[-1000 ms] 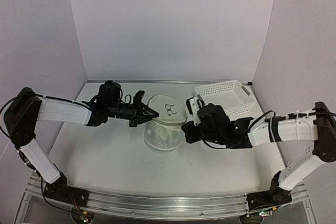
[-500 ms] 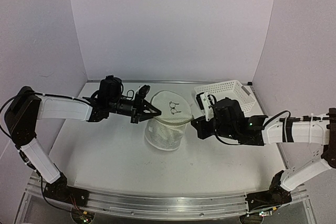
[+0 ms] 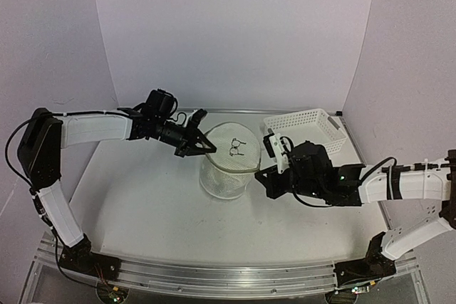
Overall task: Unzip the laundry bag and remove the bra
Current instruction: Adjust the laundry bag at the center of the board.
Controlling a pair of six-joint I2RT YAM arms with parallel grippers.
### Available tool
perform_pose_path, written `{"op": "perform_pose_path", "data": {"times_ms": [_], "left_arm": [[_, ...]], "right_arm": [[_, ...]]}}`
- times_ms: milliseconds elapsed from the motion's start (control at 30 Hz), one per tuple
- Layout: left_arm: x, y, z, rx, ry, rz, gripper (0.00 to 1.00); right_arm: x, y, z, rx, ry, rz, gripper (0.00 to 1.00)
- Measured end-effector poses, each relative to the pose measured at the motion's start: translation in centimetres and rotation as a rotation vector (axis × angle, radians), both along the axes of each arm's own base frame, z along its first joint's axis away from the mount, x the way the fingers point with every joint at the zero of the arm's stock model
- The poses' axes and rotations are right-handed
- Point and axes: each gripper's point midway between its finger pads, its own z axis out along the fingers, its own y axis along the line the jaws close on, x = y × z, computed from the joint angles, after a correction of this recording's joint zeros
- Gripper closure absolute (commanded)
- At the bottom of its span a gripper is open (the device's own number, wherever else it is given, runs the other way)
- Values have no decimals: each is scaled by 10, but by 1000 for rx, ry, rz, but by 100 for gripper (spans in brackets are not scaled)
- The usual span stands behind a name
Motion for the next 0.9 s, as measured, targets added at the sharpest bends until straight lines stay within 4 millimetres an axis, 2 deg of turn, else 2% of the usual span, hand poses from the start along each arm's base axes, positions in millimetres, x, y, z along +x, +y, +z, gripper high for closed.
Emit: {"op": "perform_pose_path", "data": {"times_ms": [167,233,367,567,733,900], "left_arm": [[12,9,-16,57,17,-9,93],[17,11,-21,75,17,-11,89],[37,20,-25,98,-3,25,83],[67,44,-33,153,-41,121,64],[72,55,-46,242,-54,169,49],[68,64,-39,277,-75,207,38]], "right_arm": [[-15,18,8,52,-5,15,100],[-18,23,5,61,7,9,100],[-18,35,-13,47,60,-25,100],[-14,52,-40,24,141,-90,100],[-11,60,-49,27,178,-126,100],[-7,70,-40,52,179,-129,100]]}}
